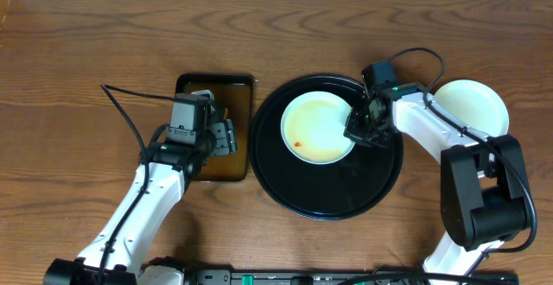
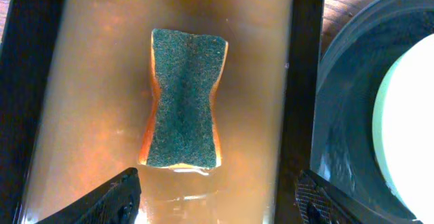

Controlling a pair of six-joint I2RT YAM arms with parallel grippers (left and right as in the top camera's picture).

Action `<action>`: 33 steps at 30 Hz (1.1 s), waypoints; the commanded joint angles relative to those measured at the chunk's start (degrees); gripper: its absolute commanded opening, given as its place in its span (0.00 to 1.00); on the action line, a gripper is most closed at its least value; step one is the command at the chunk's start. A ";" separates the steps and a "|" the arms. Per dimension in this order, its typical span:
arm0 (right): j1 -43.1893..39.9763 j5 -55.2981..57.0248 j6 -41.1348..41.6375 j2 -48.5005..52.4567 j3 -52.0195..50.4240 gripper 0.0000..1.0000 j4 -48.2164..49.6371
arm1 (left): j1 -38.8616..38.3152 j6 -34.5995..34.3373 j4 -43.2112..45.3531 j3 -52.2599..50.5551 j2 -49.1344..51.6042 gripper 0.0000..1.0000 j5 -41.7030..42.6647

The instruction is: Clean dirty plates on tray and stack at the side

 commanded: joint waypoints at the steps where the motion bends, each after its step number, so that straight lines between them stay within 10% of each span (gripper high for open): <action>1: 1.51 6.49 1.97 2.25 -2.03 0.01 -2.54 | 0.42 -0.50 -0.09 0.07 0.85 0.74 -0.09; 25: -1.38 6.73 -25.94 2.38 3.78 0.23 3.69 | 0.42 -0.50 -0.11 0.07 0.96 0.74 -0.09; 33: -0.50 2.56 -26.56 3.28 2.82 0.01 3.58 | 0.42 -0.50 0.13 -0.11 1.46 0.74 -0.09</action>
